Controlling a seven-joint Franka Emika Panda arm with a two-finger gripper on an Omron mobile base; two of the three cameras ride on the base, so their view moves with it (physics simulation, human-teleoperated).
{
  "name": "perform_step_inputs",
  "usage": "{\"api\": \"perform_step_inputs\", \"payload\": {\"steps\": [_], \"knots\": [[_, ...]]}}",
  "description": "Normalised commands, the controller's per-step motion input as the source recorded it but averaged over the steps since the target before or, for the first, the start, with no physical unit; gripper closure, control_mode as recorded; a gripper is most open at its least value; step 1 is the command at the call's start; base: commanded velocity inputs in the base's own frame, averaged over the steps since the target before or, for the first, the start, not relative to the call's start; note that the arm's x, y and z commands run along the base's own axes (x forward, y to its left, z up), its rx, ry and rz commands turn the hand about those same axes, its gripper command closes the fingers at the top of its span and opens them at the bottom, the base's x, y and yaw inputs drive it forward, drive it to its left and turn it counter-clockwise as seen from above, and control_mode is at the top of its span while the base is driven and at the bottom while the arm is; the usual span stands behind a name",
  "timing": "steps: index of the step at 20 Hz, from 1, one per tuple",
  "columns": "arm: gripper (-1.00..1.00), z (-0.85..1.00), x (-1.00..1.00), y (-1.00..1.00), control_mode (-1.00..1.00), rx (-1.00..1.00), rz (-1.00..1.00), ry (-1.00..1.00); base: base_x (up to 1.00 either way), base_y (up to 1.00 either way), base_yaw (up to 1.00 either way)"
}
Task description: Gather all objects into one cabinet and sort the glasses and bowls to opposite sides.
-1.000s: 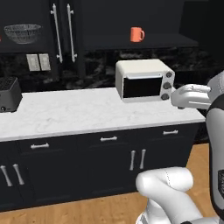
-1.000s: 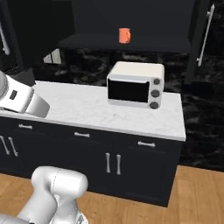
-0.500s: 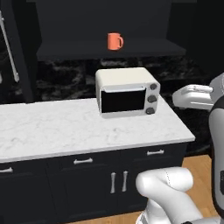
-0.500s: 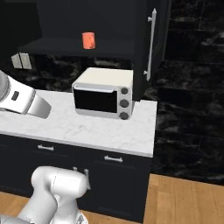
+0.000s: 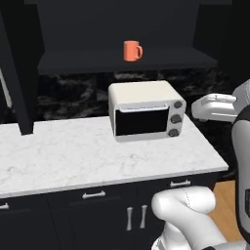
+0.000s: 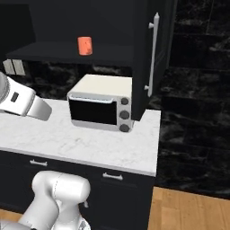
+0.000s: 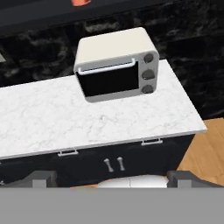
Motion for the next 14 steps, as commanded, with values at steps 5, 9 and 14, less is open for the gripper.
{"api": "perform_step_inputs", "payload": {"steps": [5,9,14], "knots": [[-1.00,0.00,0.00,0.00,1.00,0.00,0.00,0.00,0.65,0.00,0.00],[-1.00,0.00,0.00,0.00,1.00,0.00,0.00,0.00,0.58,0.01,0.00],[-1.00,0.00,0.00,0.10,-1.00,0.00,0.00,0.01,0.11,0.10,0.00]]}}
